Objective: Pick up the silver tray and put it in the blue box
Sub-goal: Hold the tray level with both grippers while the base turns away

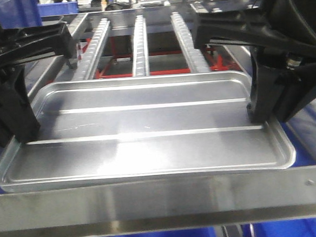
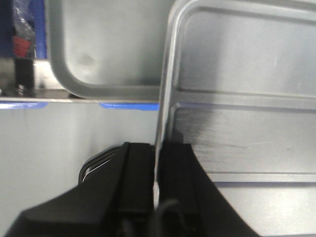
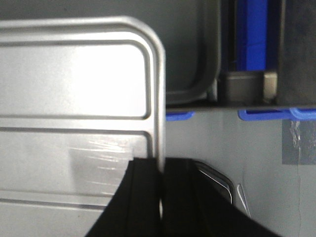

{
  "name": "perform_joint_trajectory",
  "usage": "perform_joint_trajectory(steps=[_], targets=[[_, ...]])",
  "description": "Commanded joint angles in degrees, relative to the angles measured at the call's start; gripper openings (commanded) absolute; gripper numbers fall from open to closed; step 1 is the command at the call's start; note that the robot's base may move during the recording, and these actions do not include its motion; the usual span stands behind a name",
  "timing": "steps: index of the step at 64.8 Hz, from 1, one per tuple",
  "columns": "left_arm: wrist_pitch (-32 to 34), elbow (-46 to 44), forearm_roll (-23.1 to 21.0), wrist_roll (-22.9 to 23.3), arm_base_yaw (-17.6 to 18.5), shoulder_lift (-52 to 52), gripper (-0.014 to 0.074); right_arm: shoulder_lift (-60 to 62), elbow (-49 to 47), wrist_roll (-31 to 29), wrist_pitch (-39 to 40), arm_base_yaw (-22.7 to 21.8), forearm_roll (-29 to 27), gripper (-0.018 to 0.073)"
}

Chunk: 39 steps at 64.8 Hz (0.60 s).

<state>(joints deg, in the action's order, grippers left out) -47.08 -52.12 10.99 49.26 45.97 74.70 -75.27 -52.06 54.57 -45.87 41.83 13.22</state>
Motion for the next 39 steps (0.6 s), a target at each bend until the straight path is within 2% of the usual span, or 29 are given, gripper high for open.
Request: perform_joint_trajectory(steps=[1, 39], targets=[[1.06, -1.28, 1.63, 0.81, 0.33, -1.74, -0.001, 1.87, -1.36, -0.08, 0.26, -0.18, 2.47, 0.0053], [1.06, -1.28, 1.51, 0.81, 0.33, -1.74, -0.001, 1.87, -1.36, -0.08, 0.26, -0.18, 2.47, 0.0053]])
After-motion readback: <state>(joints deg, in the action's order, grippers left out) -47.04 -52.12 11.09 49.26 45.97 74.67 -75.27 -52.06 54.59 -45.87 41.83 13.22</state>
